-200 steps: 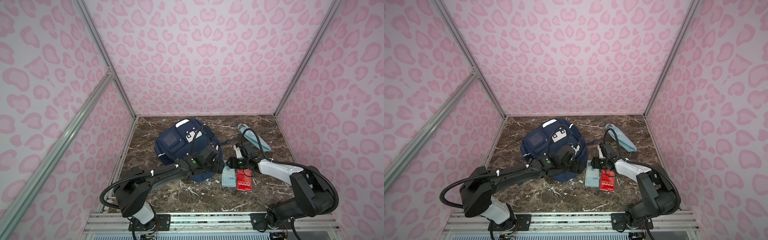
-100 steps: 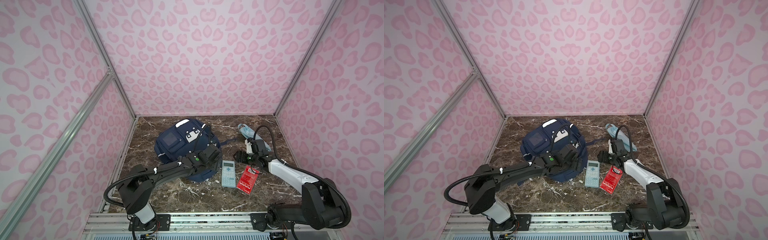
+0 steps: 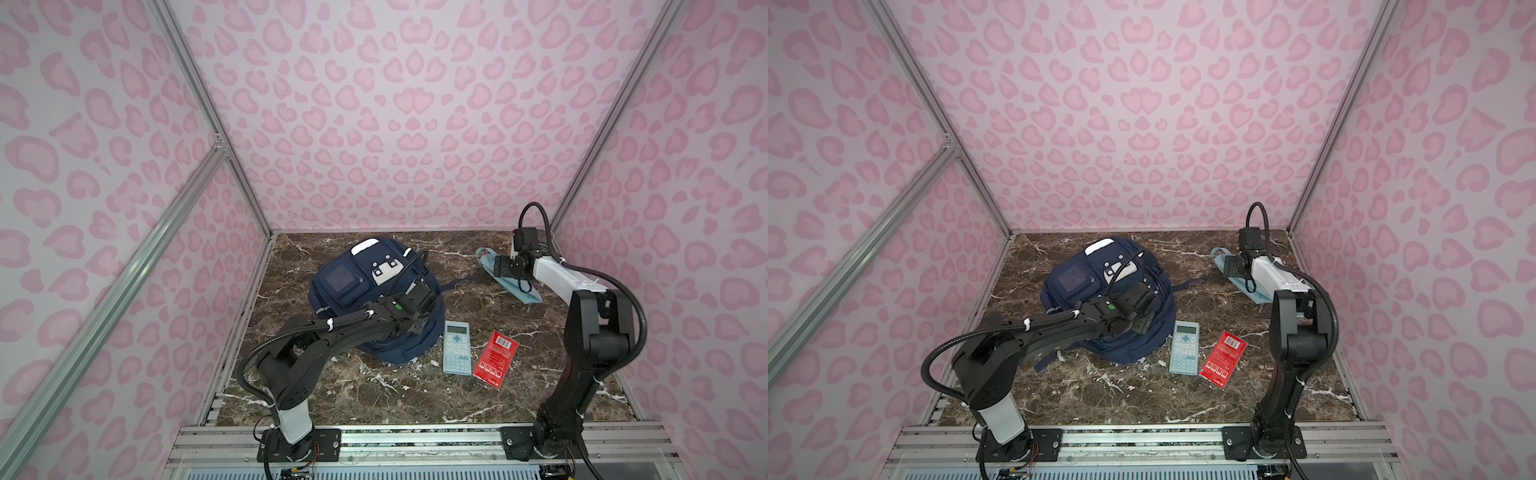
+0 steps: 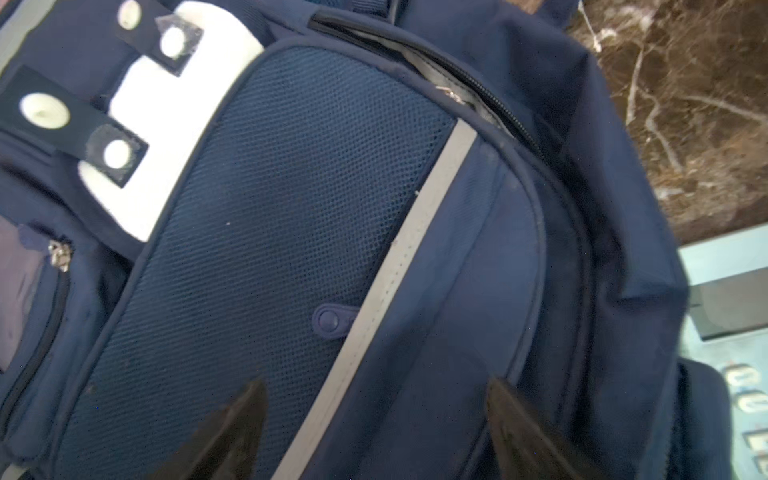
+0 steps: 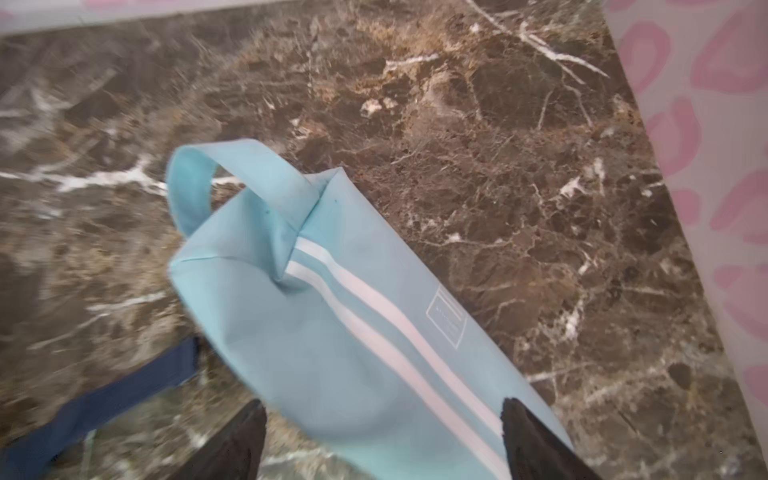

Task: Pack the student bag
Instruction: 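Reach the right gripper to the light-blue pencil pouch and grasp it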

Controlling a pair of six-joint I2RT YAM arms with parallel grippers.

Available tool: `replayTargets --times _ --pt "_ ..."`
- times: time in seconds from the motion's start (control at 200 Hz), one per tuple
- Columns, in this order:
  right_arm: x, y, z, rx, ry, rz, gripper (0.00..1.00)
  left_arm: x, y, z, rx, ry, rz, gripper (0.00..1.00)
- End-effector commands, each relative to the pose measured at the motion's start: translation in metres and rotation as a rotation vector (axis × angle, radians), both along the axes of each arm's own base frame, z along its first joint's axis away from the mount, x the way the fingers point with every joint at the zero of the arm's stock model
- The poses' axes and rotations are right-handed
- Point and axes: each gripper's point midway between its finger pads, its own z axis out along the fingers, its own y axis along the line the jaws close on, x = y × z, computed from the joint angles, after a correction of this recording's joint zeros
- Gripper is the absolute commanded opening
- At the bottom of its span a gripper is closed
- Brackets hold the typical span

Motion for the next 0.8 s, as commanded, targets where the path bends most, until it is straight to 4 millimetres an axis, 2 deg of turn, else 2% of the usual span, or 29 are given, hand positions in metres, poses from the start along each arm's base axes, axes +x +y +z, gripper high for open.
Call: replayTargets --times 0.0,0.085,0.17,0.22,0.25,0.28,0.335,0.455,0.49,0.515,0.55,0.59,0.63,0.68,0.795 --pt "-0.019 -0.012 -0.029 -0.109 0.192 0.062 0.85 0.011 0.001 -0.005 0.053 -0.013 -0.011 0.76" --pt "-0.019 -0.01 -0.037 -0.09 0.186 0.064 0.8 0.017 0.001 -0.011 0.045 0.002 -0.004 0.54" --pt "-0.019 0.0 -0.04 -0.032 0.187 0.086 0.62 0.02 0.003 -0.01 0.029 0.017 0.012 0.38" --pt "-0.021 0.009 -0.037 0.005 0.182 0.101 0.57 0.019 0.002 -0.003 0.007 0.017 0.01 0.19" --pt "-0.018 0.012 -0.029 0.012 0.156 0.108 0.48 0.019 0.0 0.002 -0.014 0.01 0.006 0.08" --pt "-0.026 0.014 -0.037 0.023 0.169 0.111 0.38 0.018 0.0 0.007 -0.033 0.002 0.005 0.03" --pt "-0.026 0.017 -0.029 0.046 0.143 0.103 0.28 0.019 0.001 0.015 -0.051 -0.006 0.01 0.03" --pt "-0.029 0.031 -0.005 0.131 0.073 0.101 0.29 0.012 0.008 0.034 -0.048 -0.002 0.02 0.03" --pt "-0.034 0.03 0.001 0.13 0.066 0.097 0.35 0.006 0.012 0.038 -0.048 0.0 0.016 0.04" --pt "-0.038 0.028 0.003 0.114 0.073 0.084 0.46 0.001 0.015 0.04 -0.05 -0.001 0.011 0.07" --pt "-0.045 0.024 0.005 0.086 0.093 0.072 0.63 -0.006 0.02 0.044 -0.06 -0.004 0.011 0.15" --pt "-0.054 0.022 0.003 0.054 0.132 0.075 0.74 -0.015 0.026 0.045 -0.073 0.0 0.008 0.25" --pt "-0.061 0.02 -0.001 0.006 0.167 0.076 0.79 -0.023 0.033 0.043 -0.084 0.008 0.008 0.35" --pt "-0.066 0.021 -0.008 -0.051 0.198 0.102 0.83 -0.031 0.039 0.041 -0.095 0.012 0.009 0.51" --pt "-0.066 0.016 -0.029 -0.15 0.257 0.113 0.84 -0.04 0.04 0.03 -0.104 0.029 -0.02 0.65"
